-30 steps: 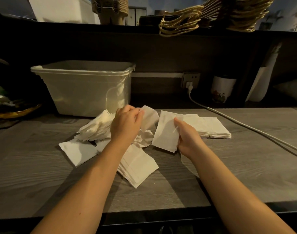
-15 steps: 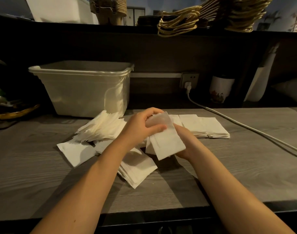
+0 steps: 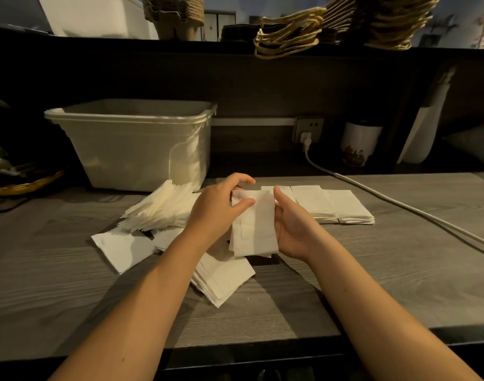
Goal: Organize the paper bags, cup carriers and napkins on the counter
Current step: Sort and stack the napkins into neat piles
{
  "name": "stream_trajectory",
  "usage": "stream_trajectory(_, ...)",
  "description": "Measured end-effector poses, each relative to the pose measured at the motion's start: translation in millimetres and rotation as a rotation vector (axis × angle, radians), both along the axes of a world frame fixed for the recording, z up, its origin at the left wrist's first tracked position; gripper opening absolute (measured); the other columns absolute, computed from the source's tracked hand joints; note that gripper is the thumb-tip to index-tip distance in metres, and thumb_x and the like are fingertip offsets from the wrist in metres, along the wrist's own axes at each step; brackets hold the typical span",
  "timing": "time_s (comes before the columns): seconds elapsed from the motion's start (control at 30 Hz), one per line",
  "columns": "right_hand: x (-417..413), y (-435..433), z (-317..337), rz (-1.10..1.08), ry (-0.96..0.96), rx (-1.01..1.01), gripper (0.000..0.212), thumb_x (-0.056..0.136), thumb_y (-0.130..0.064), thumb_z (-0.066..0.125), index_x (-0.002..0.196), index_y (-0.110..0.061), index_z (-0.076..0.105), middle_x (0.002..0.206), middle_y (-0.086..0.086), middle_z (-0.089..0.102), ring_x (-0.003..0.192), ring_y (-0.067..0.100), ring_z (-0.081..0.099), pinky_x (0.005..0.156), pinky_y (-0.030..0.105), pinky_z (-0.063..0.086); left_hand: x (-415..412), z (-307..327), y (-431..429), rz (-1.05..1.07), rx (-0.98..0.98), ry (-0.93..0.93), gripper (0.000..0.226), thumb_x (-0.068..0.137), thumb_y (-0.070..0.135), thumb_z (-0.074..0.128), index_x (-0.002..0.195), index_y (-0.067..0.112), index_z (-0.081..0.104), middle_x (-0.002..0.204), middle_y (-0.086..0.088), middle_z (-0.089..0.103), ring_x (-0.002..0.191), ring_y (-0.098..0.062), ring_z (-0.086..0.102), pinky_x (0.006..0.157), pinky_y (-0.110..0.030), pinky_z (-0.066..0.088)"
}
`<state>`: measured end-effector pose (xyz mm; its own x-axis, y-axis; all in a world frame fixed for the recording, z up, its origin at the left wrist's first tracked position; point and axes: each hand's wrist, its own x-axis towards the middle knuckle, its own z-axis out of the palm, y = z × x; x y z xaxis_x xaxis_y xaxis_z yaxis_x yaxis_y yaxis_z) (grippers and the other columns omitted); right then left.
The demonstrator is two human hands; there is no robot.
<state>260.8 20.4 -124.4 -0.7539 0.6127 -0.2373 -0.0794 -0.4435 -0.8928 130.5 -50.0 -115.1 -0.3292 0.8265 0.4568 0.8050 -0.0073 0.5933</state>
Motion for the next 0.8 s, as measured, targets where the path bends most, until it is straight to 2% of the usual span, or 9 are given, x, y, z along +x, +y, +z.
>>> stream_trajectory(0.13,0,0,-1,0.025,0.019,-0.005,0.052,0.097,-0.053,0.03,0.131,-0.019,0.047,0.114,0.011,0.063,0.098,0.024,0.064,0.077,0.035,0.055,-1,2,-1,-0.098,0.03,0.029,0.02,0.087,0.026,0.063,0.107,0.029,0.063,0.108,0.013,0.062,0.098,-0.003,0.052,0.08,-0.02,0.045)
stream_trajectory(0.3,0,-2,1,0.03,0.009,0.013,0.039,0.096,-0.046,0.039,0.12,-0.019,0.054,0.106,0.01,0.064,0.091,0.022,0.065,0.074,0.033,0.056,-1,0,-1,-0.084,0.05,0.044,0.018,0.088,0.024,0.062,0.105,0.028,0.064,0.101,0.018,0.057,0.095,-0.001,0.05,0.08,-0.022,0.046)
stream_trajectory(0.43,-1,-3,0,-0.014,-0.029,0.078,0.032,0.095,-0.029,0.05,0.123,-0.013,0.05,0.108,0.013,0.062,0.095,0.024,0.062,0.079,0.035,0.054,1,-4,1,-0.036,0.049,0.092,0.022,0.089,0.028,0.061,0.111,0.029,0.061,0.113,0.009,0.061,0.1,-0.008,0.054,0.077,-0.021,0.045)
stream_trajectory(0.57,-1,-2,-1,-0.073,0.0,0.041,0.03,0.098,-0.026,0.045,0.124,-0.011,0.048,0.11,0.014,0.062,0.096,0.025,0.063,0.083,0.04,0.053,6,-8,4,0.007,0.103,0.15,0.033,0.087,0.032,0.061,0.119,0.028,0.055,0.127,0.003,0.044,0.115,-0.013,0.043,0.083,-0.021,0.038)
stream_trajectory(0.7,2,-1,2,-0.137,0.063,0.024,0.014,0.099,-0.024,0.043,0.106,-0.015,0.051,0.1,0.011,0.064,0.09,0.023,0.065,0.076,0.038,0.055,12,-9,5,-0.088,0.024,-0.023,0.036,0.086,0.035,0.062,0.119,0.036,0.049,0.139,0.001,0.026,0.12,-0.011,0.032,0.091,-0.024,0.036)
stream_trajectory(0.8,3,1,2,-0.163,0.118,-0.008,0.023,0.099,-0.025,0.043,0.117,-0.012,0.049,0.105,0.012,0.065,0.091,0.023,0.066,0.072,0.035,0.058,15,-9,4,-0.22,-0.121,-0.139,0.041,0.088,0.032,0.06,0.121,0.049,0.045,0.124,0.009,0.034,0.117,-0.012,0.037,0.083,-0.016,0.038)
